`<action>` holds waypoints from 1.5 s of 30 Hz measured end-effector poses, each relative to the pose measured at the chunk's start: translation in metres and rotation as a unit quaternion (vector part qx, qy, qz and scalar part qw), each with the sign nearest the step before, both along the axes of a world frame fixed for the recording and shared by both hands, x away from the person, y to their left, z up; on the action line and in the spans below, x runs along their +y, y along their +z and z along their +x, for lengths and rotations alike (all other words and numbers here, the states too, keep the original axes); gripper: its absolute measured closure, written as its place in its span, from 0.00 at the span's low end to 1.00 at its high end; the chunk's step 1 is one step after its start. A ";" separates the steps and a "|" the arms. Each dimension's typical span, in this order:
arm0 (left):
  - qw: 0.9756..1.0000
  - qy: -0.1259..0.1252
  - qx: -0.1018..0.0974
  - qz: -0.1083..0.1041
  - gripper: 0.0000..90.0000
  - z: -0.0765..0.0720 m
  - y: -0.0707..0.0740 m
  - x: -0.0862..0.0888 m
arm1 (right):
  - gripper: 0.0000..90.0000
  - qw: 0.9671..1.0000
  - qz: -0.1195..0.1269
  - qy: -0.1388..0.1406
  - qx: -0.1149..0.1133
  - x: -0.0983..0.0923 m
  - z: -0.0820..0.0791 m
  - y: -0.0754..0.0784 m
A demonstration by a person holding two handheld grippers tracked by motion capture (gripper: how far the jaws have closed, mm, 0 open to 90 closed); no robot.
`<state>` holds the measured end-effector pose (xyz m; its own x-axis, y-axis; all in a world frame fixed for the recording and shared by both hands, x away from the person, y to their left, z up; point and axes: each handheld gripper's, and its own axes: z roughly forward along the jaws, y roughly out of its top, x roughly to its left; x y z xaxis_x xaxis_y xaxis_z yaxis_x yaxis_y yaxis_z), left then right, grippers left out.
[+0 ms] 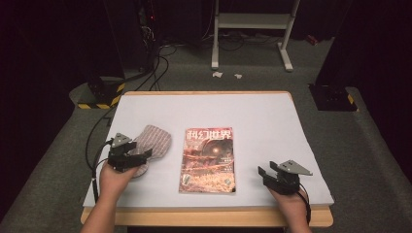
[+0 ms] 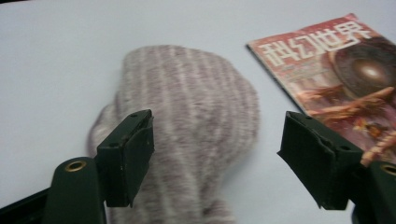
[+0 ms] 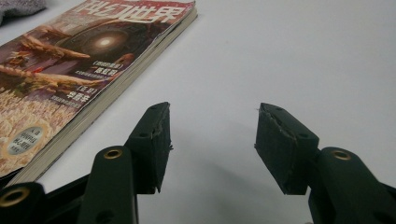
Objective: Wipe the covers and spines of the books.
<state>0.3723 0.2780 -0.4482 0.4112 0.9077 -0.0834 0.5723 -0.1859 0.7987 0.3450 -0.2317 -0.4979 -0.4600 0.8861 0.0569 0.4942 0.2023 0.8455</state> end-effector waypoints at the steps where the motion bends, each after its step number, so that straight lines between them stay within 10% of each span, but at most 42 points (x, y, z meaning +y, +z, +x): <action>1: 1.000 -0.005 0.002 -0.002 0.30 -0.001 0.000 -0.003 | 0.50 1.000 0.000 0.000 0.001 0.001 0.000 0.000; 6: 0.998 -0.048 0.012 -0.033 0.36 -0.004 -0.003 -0.029 | 0.49 1.000 0.001 0.003 0.001 0.002 0.000 0.000; 22: 0.990 -0.119 0.077 0.006 0.32 -0.004 -0.054 -0.118 | 0.42 0.999 0.001 0.048 0.006 0.029 -0.005 0.005; 32: 0.993 -0.110 0.038 0.014 0.31 -0.012 -0.060 -0.122 | 0.38 0.996 -0.011 0.087 0.012 0.067 -0.013 0.005; 45: 0.993 -0.103 0.049 0.006 0.30 -0.013 -0.059 -0.124 | 0.39 0.995 -0.030 0.076 0.056 0.101 0.006 0.002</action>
<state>0.3592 0.1539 -0.5076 0.5793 0.8060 -0.1216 0.5951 -0.3163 0.7387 0.3515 -0.1309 -0.4955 -0.5834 0.8097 0.0643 0.5436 0.3303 0.7716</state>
